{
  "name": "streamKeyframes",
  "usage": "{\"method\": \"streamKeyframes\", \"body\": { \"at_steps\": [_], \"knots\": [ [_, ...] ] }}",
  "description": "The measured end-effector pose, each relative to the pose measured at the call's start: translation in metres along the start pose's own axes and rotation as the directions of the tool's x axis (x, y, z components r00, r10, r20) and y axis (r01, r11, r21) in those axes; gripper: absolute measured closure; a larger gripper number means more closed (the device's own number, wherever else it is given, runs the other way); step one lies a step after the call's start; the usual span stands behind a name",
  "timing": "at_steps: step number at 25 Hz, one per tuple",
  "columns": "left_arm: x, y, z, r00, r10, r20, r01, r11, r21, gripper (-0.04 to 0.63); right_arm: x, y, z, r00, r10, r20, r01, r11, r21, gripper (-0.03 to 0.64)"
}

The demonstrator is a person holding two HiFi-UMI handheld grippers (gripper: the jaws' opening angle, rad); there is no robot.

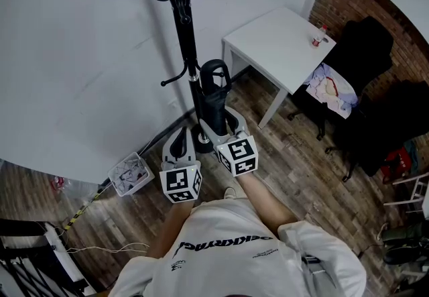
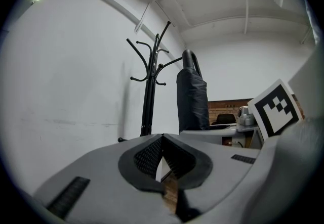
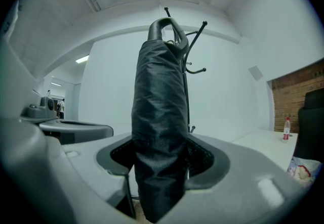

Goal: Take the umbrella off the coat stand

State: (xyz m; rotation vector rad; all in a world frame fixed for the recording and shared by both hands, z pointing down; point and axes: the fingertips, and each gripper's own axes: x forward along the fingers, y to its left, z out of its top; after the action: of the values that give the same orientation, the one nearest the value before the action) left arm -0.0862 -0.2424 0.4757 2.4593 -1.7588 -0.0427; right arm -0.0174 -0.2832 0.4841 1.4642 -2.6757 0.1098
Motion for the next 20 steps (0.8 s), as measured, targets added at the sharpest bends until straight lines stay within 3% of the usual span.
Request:
{"method": "streamKeyframes", "body": {
  "at_steps": [20],
  "knots": [
    [-0.001, -0.008, -0.004, 1.000, -0.007, -0.009, 0.007, 1.000, -0.002, 0.598, -0.023, 0.012, -0.004, 1.000, 0.020, 0.019, -0.020, 1.000, 0.009, 0.342]
  ]
}}
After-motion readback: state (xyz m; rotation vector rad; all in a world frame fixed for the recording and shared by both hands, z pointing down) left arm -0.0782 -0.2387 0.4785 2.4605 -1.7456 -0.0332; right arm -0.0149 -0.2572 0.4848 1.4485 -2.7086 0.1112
